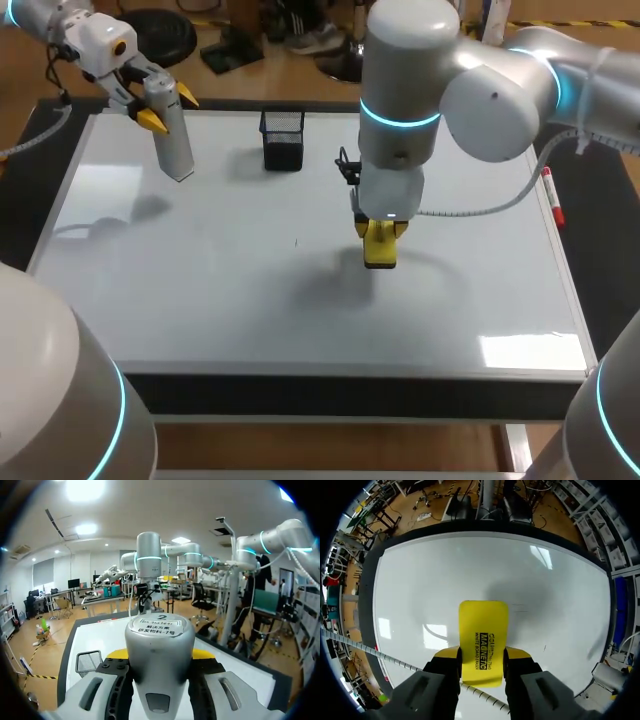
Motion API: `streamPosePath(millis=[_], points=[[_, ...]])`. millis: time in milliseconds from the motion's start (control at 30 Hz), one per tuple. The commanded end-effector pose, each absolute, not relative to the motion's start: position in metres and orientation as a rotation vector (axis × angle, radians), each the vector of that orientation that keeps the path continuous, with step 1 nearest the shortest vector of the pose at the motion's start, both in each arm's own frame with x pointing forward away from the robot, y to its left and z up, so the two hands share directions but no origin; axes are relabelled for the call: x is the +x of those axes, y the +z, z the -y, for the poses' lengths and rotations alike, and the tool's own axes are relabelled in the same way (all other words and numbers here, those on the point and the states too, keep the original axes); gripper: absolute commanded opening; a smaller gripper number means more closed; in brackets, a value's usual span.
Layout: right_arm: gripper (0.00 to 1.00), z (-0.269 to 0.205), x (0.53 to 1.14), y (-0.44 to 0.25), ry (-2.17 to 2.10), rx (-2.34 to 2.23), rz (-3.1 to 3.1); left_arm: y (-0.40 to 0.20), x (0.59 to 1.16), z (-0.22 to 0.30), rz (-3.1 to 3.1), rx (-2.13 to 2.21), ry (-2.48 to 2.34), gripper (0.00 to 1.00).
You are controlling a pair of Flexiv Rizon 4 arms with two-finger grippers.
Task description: Pick up the inspection probe, press it on each red-marked spot on the whiteboard one by one, put down the probe, pick up the eraser, and wipe off all the red marks.
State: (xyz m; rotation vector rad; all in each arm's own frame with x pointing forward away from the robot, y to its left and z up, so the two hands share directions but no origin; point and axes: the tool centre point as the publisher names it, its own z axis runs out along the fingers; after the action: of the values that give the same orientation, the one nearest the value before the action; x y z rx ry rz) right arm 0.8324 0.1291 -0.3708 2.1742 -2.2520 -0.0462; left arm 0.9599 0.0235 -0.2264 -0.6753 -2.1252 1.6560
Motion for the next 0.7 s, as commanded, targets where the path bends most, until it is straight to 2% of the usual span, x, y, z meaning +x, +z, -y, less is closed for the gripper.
streamPosePath(millis=[33, 300, 700], points=[[0.00, -0.127, 0.833, -0.370, -0.043, 2.177, 2.251, -0.226, 0.962, -0.024, 2.121, -0.679, 1.653, 0.00], [0.00, -0.127, 0.833, -0.370, -0.043, 2.177, 2.251, -0.226, 0.962, -0.024, 2.121, -0.679, 1.653, 0.00], [0.00, -0.132, 0.918, -0.372, -0.002, 2.216, 2.202, -0.226, 0.962, -0.024, 2.121, -0.679, 1.653, 0.00]])
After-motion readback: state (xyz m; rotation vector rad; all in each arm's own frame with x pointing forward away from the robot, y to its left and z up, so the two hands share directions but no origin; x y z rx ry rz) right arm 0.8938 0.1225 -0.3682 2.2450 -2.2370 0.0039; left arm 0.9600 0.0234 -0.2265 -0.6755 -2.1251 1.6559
